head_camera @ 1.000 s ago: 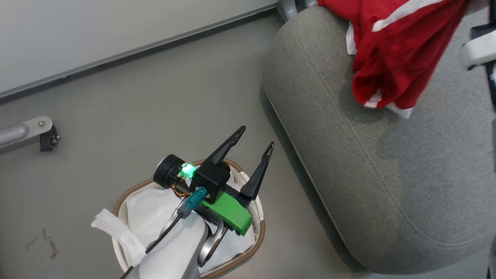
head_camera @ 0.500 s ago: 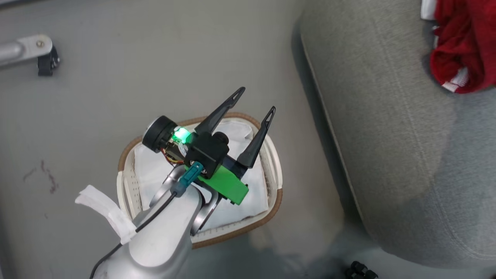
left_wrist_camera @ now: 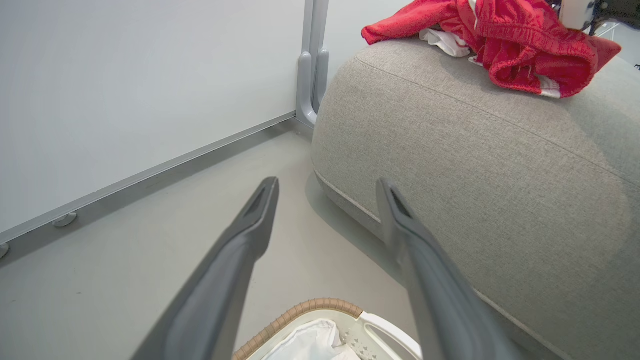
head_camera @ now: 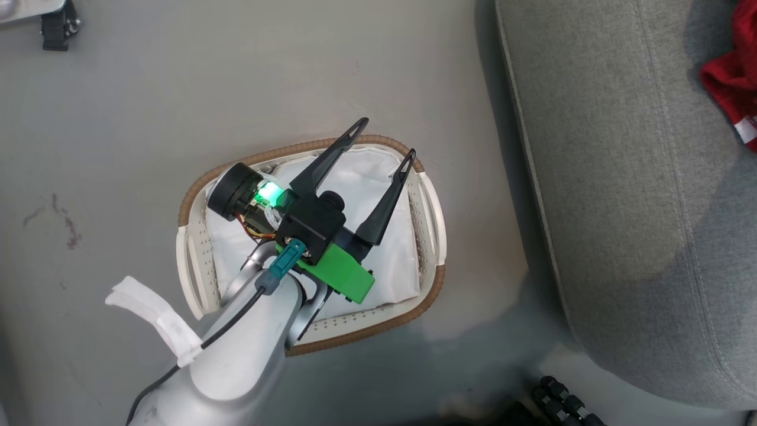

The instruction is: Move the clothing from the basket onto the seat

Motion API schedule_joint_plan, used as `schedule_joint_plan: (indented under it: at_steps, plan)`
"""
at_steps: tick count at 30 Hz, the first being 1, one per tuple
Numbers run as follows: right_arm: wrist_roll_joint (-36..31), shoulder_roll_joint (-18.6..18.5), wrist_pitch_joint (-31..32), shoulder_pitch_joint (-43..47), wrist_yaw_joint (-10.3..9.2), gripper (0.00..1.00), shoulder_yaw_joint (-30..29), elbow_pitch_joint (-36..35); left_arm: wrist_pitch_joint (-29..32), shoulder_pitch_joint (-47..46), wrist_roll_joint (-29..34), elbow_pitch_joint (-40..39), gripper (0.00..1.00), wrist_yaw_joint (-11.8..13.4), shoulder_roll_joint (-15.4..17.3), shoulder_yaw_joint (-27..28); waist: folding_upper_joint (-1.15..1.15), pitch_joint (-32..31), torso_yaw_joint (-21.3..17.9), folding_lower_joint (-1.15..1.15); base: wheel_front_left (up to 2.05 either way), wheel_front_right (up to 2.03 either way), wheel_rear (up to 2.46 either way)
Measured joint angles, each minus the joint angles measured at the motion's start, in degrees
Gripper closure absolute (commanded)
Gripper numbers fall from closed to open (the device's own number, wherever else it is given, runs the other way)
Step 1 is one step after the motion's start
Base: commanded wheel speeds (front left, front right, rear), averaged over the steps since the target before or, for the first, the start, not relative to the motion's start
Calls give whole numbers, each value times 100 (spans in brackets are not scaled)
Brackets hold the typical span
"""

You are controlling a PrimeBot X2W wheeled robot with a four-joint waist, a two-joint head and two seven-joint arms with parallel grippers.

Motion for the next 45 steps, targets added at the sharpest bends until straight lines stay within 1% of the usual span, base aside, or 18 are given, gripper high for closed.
schedule_joint_plan:
  at_steps: [1,2,5,10,15,19,25,30,36,39,45]
  plan:
    - [2,33,0,26,0,6,9,-18,0,0,2,3,0,0,9,-1,0,1,-20,0,0,0,0]
    - [12,57,0,73,0,0,32,-33,0,0,14,13,0,0,20,1,0,-4,-50,0,0,0,0]
    - [136,97,0,197,0,0,113,23,0,4,15,40,0,0,34,29,0,-46,-138,0,0,0,0]
    - [272,170,0,476,0,0,407,-69,0,41,-14,19,0,0,32,71,0,-181,-269,0,0,0,0]
    - [459,291,0,845,0,0,698,-370,0,143,-85,55,0,-1,16,113,0,-385,-377,0,0,0,0]
    - [572,286,0,1159,0,0,877,-656,0,197,-187,67,0,-2,-77,264,0,-604,-424,0,0,0,0]
    - [666,227,0,1282,0,0,1113,-987,0,383,-272,81,0,33,-199,560,0,-989,-408,-1,0,0,0]
    - [775,252,0,1283,0,0,1316,-1092,0,605,-361,-15,0,114,-313,1029,0,-1371,-298,-1,0,0,0]
    - [933,445,0,1418,0,0,1619,-876,0,973,-388,0,0,214,-348,1675,0,-1838,-73,-1,0,0,0]
    - [1094,611,0,1508,0,0,1716,-866,0,1199,-401,55,0,267,-354,2024,0,-2056,70,-1,0,0,0]
    - [1549,1236,0,1819,0,0,1752,-937,0,1738,-425,175,0,308,-365,2705,0,-2438,351,-1,0,0,0]
